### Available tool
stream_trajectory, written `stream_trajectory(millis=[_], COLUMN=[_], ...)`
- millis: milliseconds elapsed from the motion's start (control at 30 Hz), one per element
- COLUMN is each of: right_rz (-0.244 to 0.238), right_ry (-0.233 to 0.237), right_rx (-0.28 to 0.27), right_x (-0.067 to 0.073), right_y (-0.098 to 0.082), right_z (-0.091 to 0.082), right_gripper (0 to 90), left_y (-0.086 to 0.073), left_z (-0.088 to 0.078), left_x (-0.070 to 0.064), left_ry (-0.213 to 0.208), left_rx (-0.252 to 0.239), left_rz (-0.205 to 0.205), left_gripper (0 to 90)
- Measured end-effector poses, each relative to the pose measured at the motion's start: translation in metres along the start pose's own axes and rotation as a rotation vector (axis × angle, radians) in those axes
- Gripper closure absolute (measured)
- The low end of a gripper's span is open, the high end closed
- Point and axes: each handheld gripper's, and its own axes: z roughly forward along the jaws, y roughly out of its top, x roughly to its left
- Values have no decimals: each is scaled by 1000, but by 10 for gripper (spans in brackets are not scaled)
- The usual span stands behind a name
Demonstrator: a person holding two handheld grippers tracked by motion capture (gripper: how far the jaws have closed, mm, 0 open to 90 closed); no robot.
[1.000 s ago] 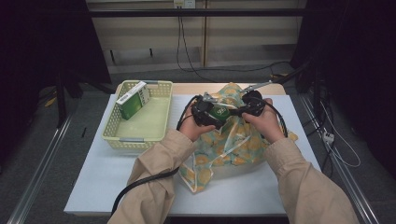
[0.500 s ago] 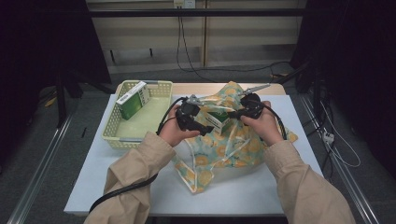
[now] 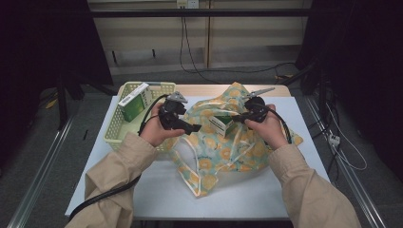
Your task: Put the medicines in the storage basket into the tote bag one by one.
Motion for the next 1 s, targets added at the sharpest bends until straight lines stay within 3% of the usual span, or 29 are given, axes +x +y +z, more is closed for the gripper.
stream_trajectory(millis=[400, 733, 1000], right_rz=[6, 2, 5], right_ry=[3, 2, 10], right_rx=[1, 1, 8], right_x=[-1, -2, 0], right_y=[-2, -2, -1], right_z=[-1, -1, 2], right_gripper=[900, 900, 900], left_y=[-13, -32, -35], left_z=[-30, -55, -67], left_x=[35, 74, 100], left_ry=[44, 136, 204], left_rx=[24, 30, 46], left_rz=[-29, -79, -102], left_gripper=[74, 75, 94])
